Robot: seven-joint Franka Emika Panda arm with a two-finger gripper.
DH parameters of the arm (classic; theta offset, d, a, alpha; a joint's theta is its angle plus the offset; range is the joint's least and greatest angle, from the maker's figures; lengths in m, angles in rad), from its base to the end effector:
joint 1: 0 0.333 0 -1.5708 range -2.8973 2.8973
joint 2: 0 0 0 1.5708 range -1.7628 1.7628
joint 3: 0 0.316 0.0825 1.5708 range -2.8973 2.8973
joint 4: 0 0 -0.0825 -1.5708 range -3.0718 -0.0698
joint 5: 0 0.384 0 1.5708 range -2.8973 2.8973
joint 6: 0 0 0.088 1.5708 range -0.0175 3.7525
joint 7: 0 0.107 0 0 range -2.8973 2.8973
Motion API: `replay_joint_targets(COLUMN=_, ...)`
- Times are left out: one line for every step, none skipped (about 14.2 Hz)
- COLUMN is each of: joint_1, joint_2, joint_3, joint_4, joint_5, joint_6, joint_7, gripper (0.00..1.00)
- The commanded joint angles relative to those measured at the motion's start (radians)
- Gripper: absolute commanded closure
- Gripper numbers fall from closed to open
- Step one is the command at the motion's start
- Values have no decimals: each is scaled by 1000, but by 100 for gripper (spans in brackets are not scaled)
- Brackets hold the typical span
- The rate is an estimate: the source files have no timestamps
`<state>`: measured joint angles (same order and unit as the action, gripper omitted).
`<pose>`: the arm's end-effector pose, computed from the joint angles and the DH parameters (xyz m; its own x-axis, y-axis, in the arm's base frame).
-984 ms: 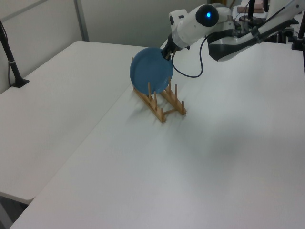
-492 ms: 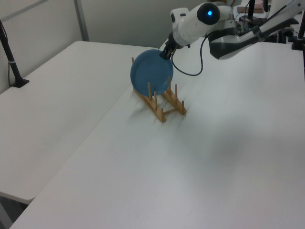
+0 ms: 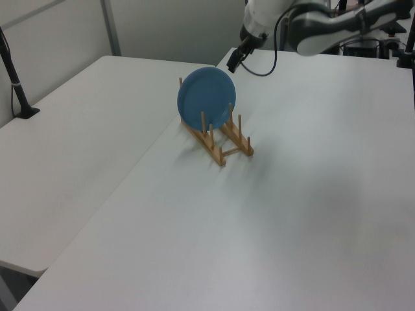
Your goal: Place plate in plate rack
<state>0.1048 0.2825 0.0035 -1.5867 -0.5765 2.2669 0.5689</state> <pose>0.6799 0.0596 0.5188 0.8495 -0.0664 0.5234 -0.2466 -0.9269 0.2828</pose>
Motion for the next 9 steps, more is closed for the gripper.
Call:
replay_joint_targets(joint_1=7, joint_2=-107, joint_3=0, joint_4=-22, joint_5=299, joint_6=-238, joint_7=-234, gripper=0)
replay_joint_targets(joint_1=10, joint_2=-129, joint_3=3, joint_4=-22, joint_5=354, joint_6=-303, joint_7=-241, gripper=0)
replay_joint_targets(joint_1=10, joint_2=-147, joint_3=13, joint_4=-22, joint_5=386, joint_6=-370, joint_7=-244, gripper=0)
replay_joint_targets(joint_1=10, joint_2=-161, joint_3=18, joint_4=-25, joint_5=409, joint_6=-410, joint_7=-248, gripper=0)
replay_joint_targets(joint_1=10, joint_2=-175, joint_3=18, joint_4=-29, joint_5=438, joint_6=-441, joint_7=-250, gripper=0)
replay_joint_targets(joint_1=10, joint_2=-186, joint_3=18, joint_4=-24, joint_5=470, joint_6=-473, joint_7=-251, gripper=0)
replay_joint_targets(joint_1=9, joint_2=-186, joint_3=18, joint_4=-19, joint_5=472, joint_6=-495, joint_7=-254, gripper=0)
replay_joint_targets(joint_1=7, joint_2=-186, joint_3=16, joint_4=-10, joint_5=475, joint_6=-513, joint_7=-261, gripper=0)
replay_joint_targets(joint_1=6, joint_2=-186, joint_3=16, joint_4=-6, joint_5=486, joint_6=-530, joint_7=-274, gripper=0)
